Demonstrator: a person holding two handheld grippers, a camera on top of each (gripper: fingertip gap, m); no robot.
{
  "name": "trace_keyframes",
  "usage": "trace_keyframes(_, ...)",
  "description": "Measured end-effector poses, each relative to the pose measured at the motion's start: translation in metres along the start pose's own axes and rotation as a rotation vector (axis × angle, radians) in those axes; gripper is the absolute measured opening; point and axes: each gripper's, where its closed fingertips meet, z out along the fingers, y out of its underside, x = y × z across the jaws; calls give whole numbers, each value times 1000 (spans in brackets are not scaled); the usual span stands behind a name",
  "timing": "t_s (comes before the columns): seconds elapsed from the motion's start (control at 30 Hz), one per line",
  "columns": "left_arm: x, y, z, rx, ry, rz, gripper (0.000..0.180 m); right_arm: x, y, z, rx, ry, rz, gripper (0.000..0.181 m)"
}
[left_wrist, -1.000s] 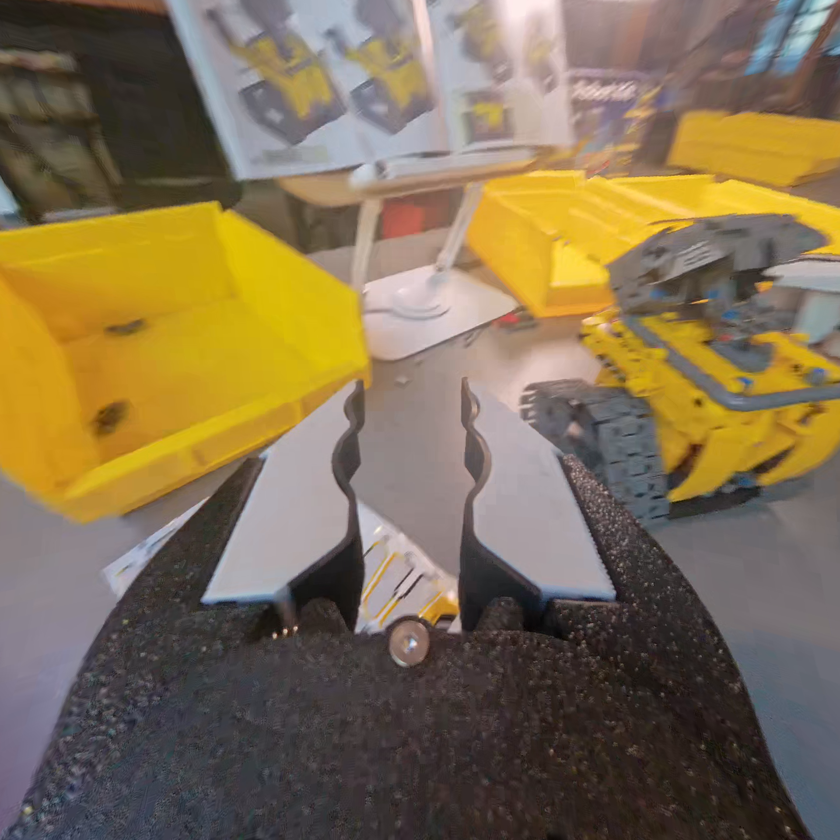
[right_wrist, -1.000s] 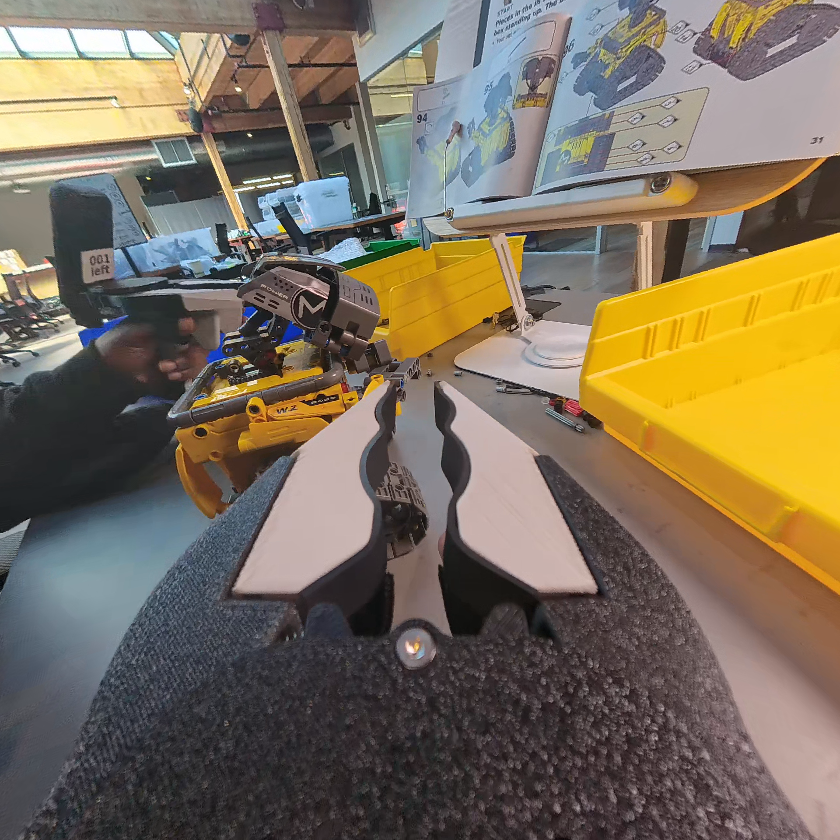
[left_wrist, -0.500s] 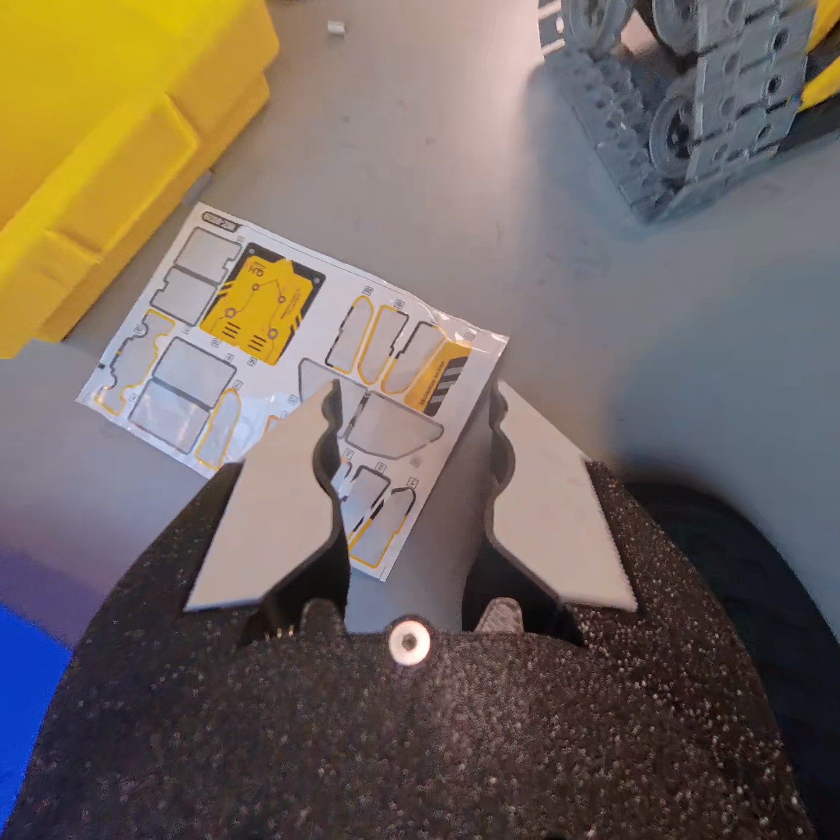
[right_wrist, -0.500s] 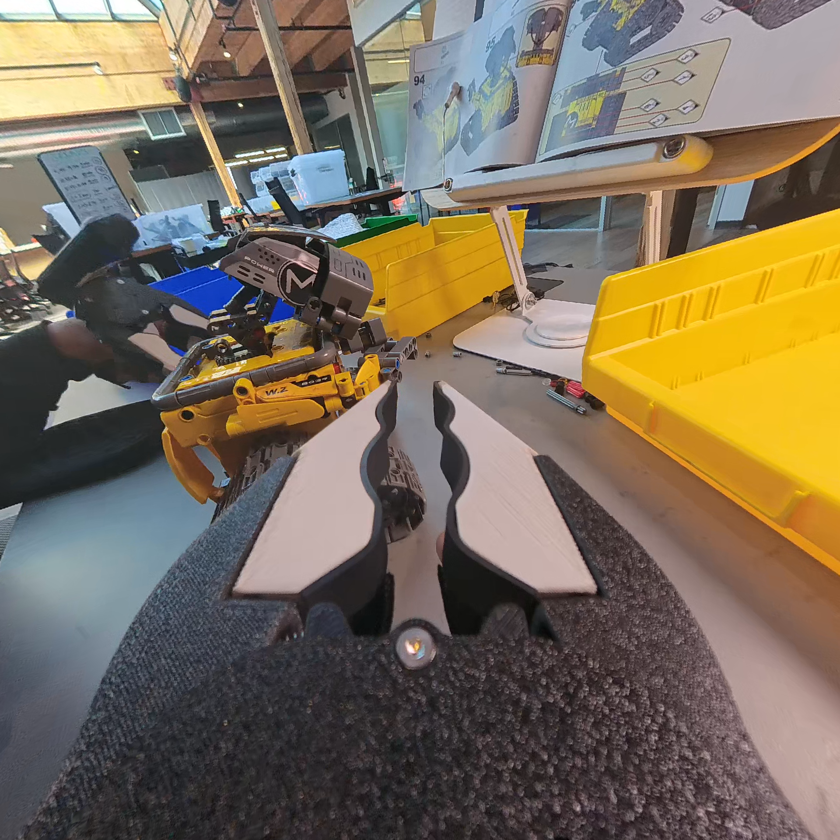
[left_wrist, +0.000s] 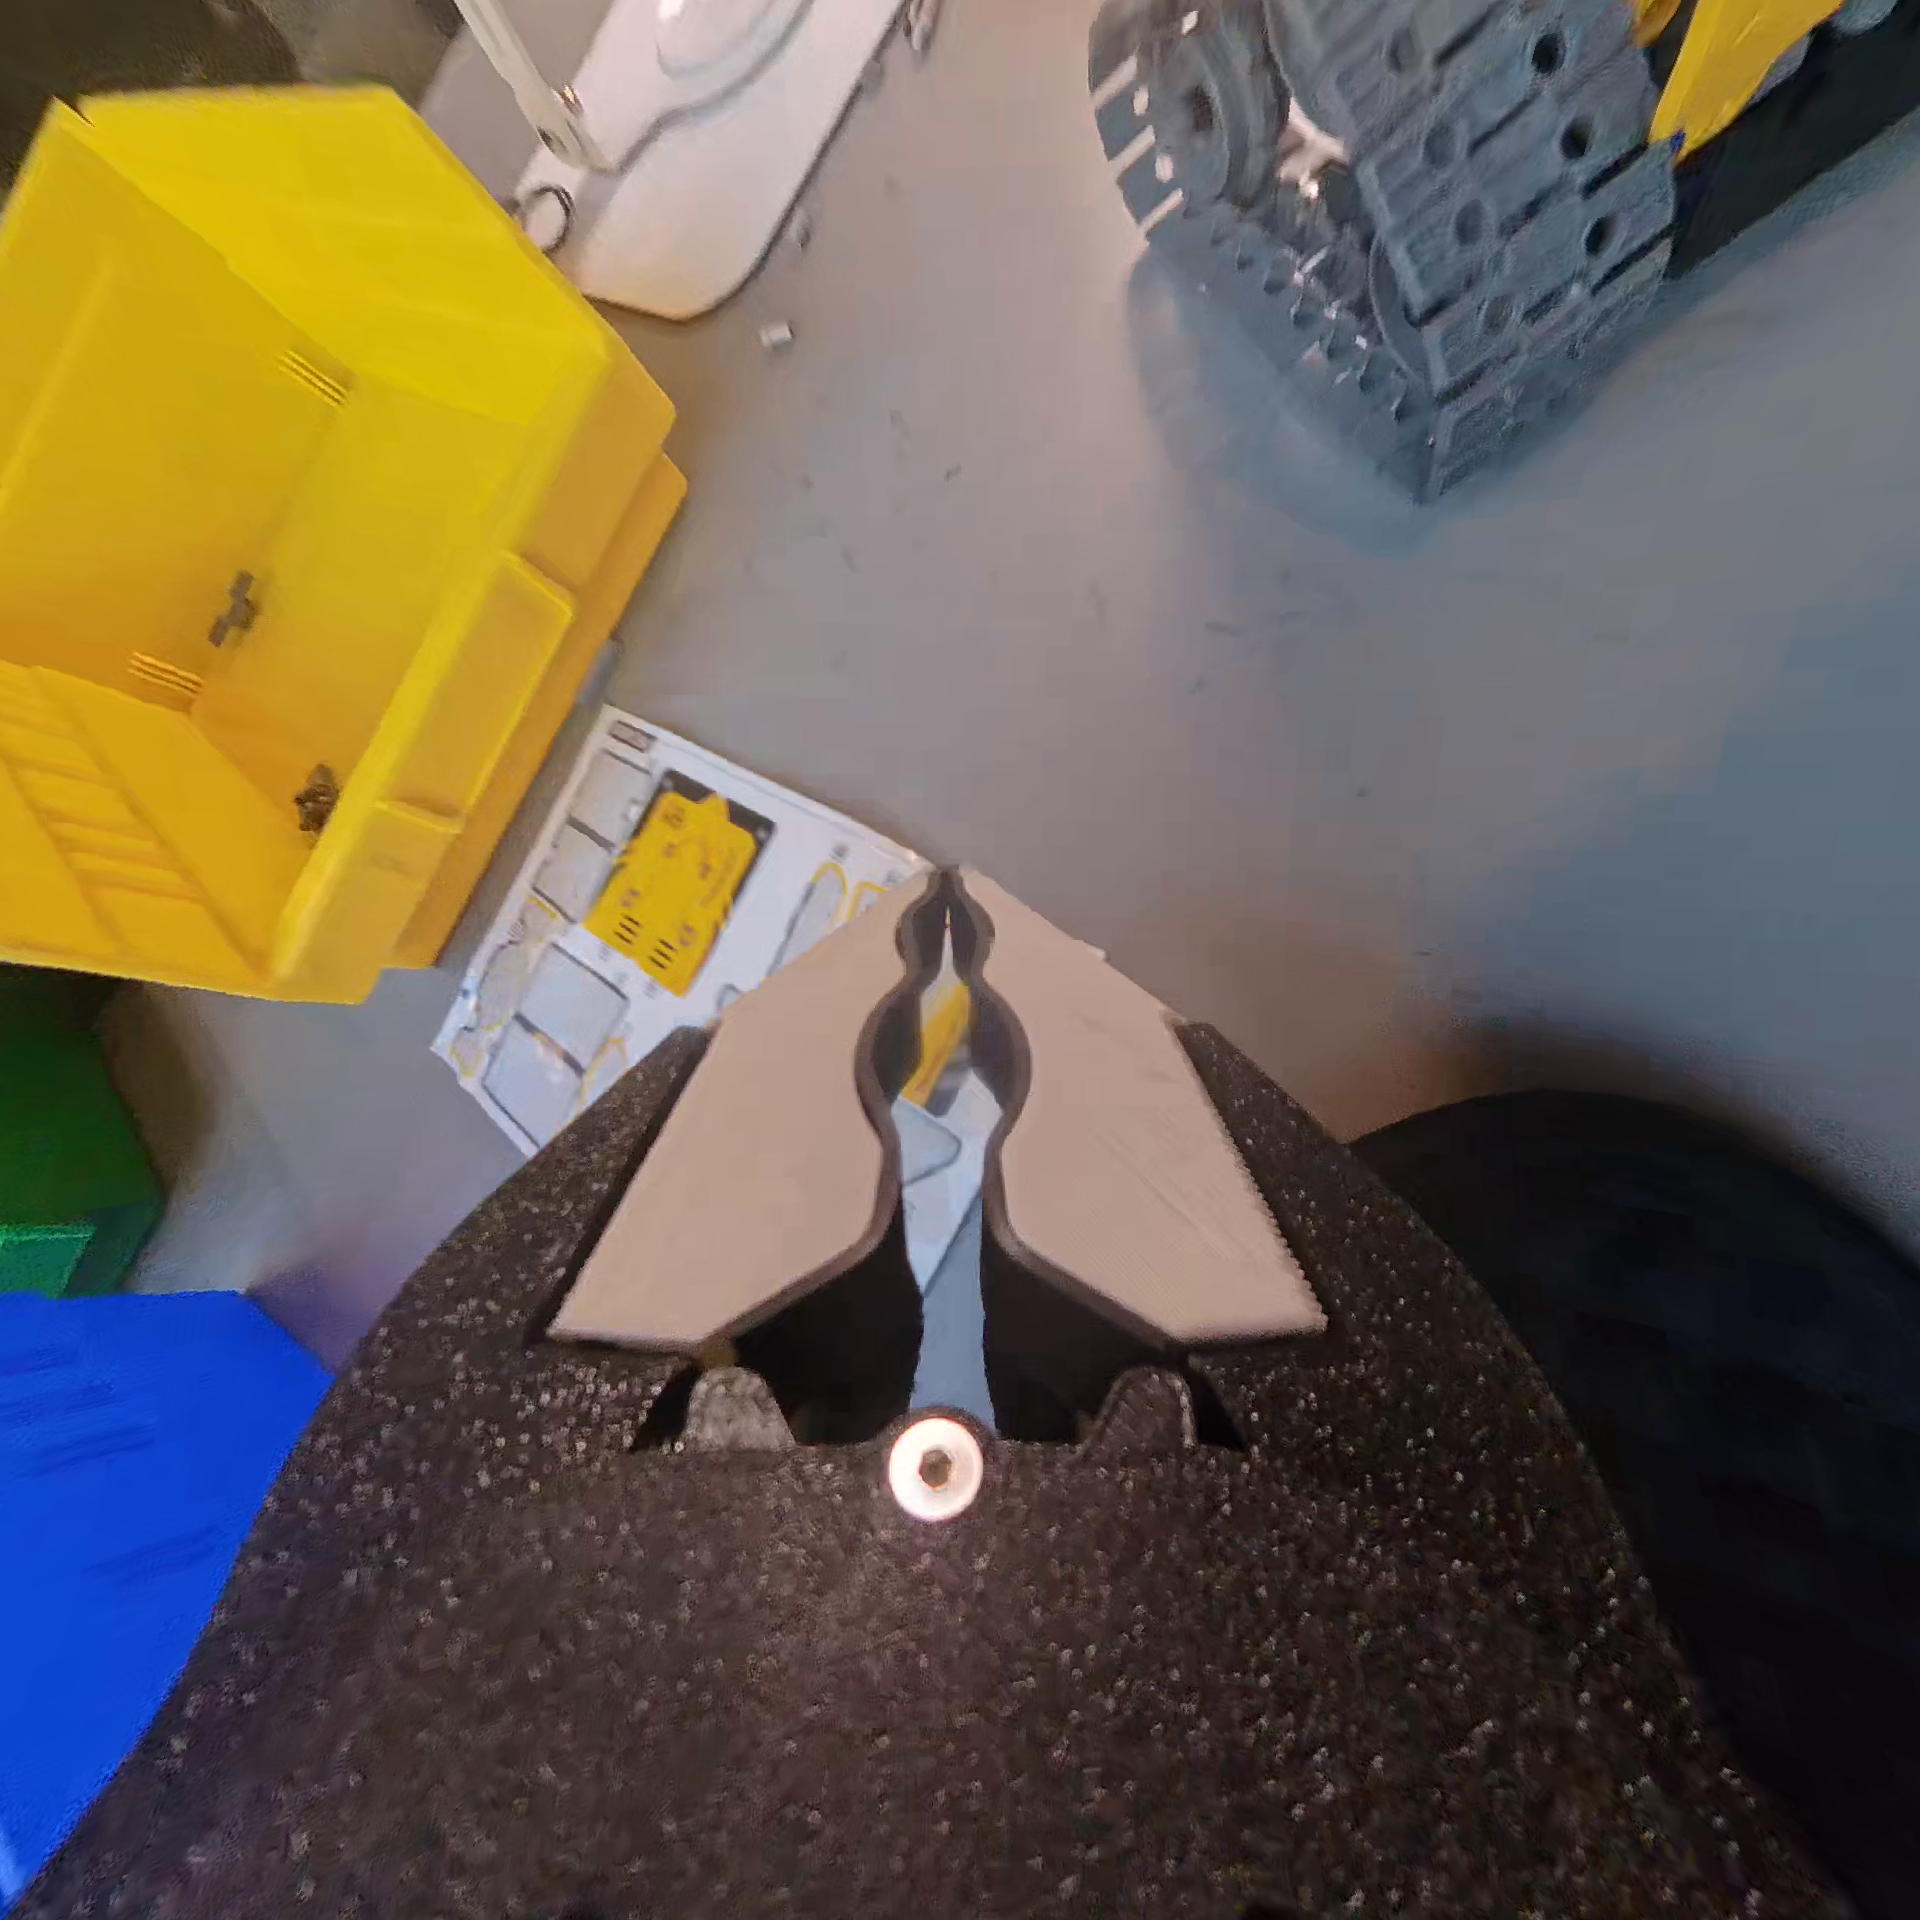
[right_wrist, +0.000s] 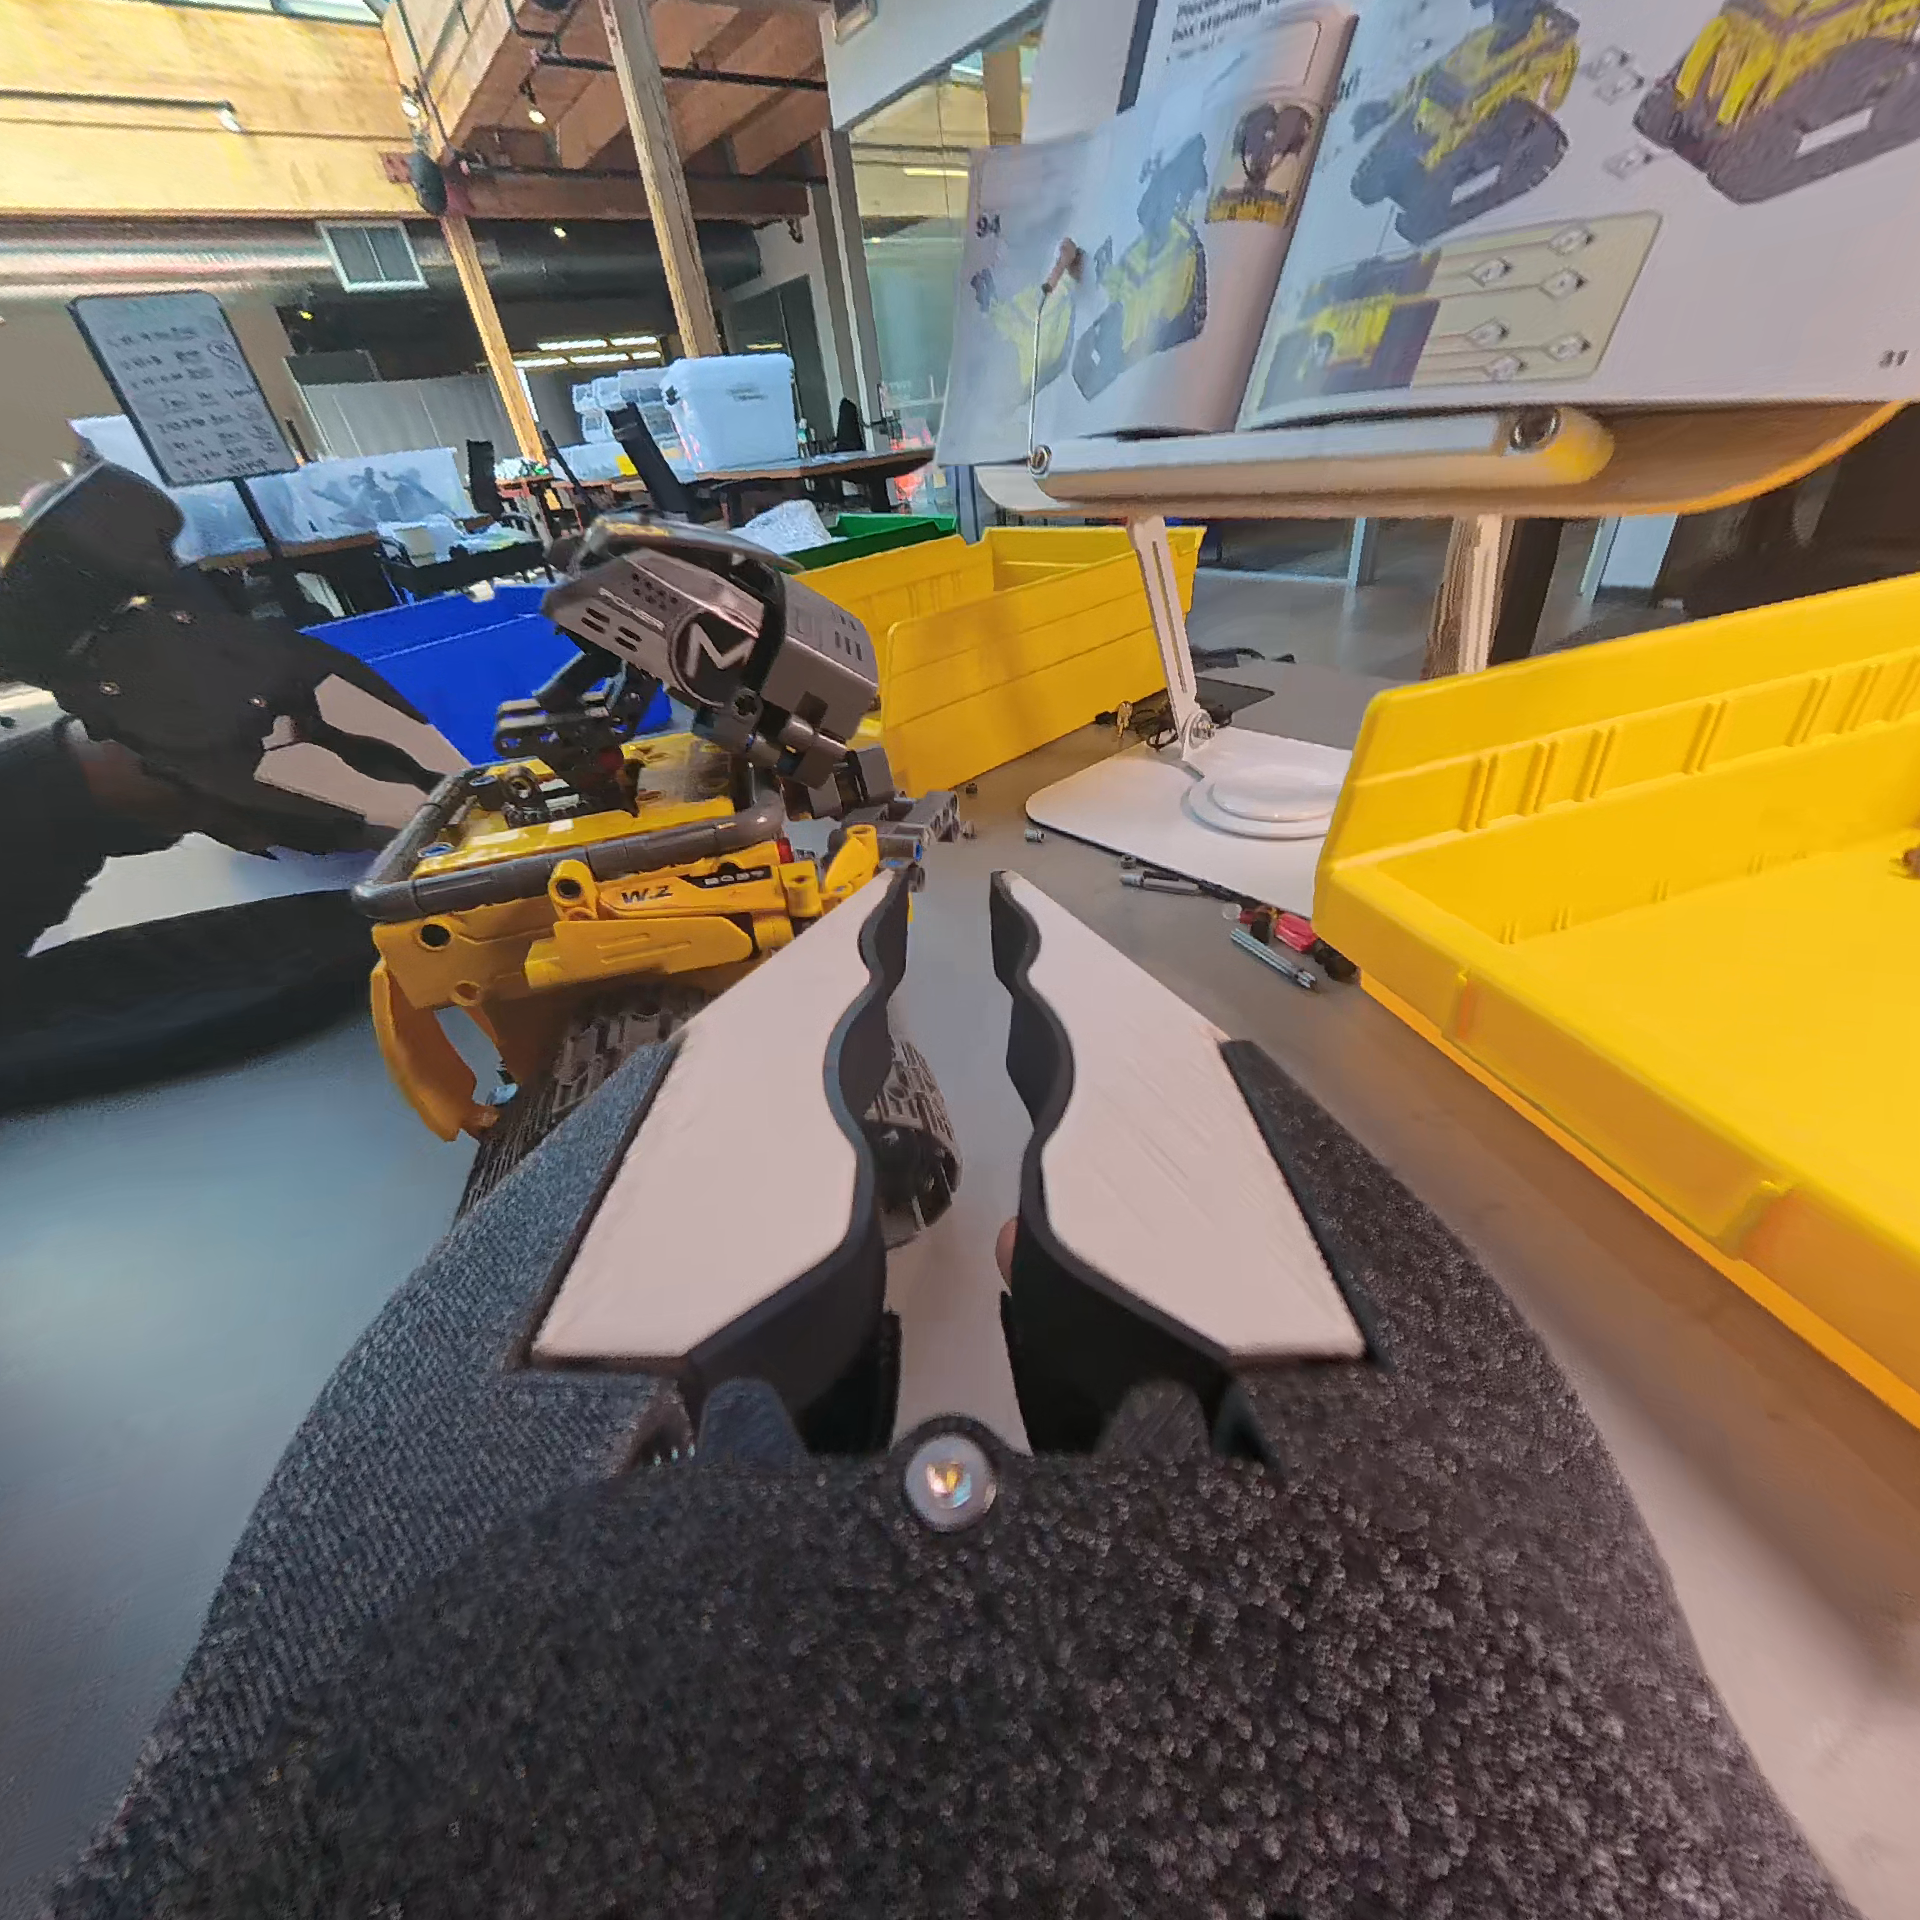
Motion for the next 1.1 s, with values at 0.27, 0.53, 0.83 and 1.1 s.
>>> trace_keyframes(0.27,2,0,-28,66,-7,-32,9,-88,-53,-13,113,-151,-111,15)
trace_keyframes(0.53,15,39,-1,-145,172,1,37,-144,-49,-31,133,-208,-100,15)
trace_keyframes(0.83,19,44,2,-146,194,7,0,-172,-41,-73,149,-153,-109,15)
trace_keyframes(1.1,26,-14,-49,135,6,34,0,-204,-39,-68,116,-188,-80,14)
